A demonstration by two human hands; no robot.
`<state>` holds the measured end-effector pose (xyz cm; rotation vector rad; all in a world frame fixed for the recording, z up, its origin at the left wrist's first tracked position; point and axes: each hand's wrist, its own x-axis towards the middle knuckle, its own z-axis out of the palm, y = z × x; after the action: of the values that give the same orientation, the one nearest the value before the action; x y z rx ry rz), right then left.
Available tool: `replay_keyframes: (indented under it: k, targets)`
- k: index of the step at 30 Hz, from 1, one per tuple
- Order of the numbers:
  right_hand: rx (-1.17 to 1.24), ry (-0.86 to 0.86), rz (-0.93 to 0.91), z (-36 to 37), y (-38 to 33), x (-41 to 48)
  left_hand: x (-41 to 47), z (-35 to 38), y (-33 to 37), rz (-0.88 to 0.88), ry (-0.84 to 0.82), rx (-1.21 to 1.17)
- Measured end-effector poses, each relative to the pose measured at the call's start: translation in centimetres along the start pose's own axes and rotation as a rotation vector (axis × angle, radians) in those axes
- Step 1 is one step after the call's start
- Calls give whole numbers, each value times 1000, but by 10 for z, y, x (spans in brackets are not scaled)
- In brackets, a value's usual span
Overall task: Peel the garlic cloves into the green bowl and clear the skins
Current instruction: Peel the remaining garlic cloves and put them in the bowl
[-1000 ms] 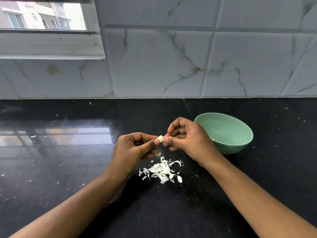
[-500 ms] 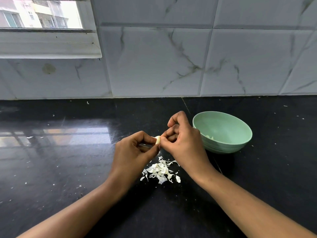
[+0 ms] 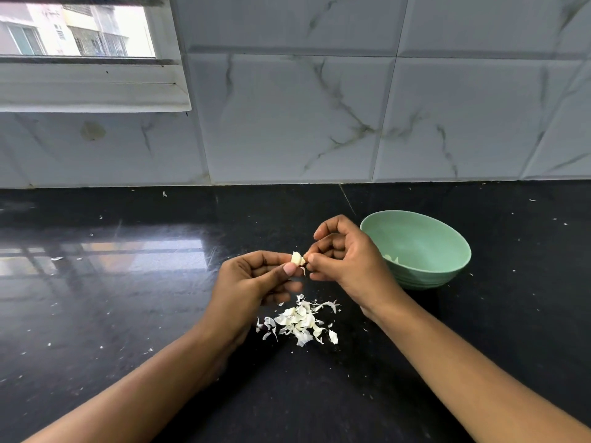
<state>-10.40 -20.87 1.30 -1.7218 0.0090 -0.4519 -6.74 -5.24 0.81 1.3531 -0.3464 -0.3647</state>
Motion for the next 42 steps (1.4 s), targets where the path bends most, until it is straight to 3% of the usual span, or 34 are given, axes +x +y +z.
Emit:
replay_keyframes:
  k: [7,20,33,42]
  targets:
    - [-367,-140,-288,-6,-8,0,0,-1,1,-35,-13,-43]
    - [-743,-313,-528,-16,-7,3,-1,0,1,66,-37,221]
    - [-709,-211,-578,-15,-4,3,-1,-3,3,23,-117,148]
    - [-588,-368,-402,-17,-4,4,0,-3,-1,68,-83,233]
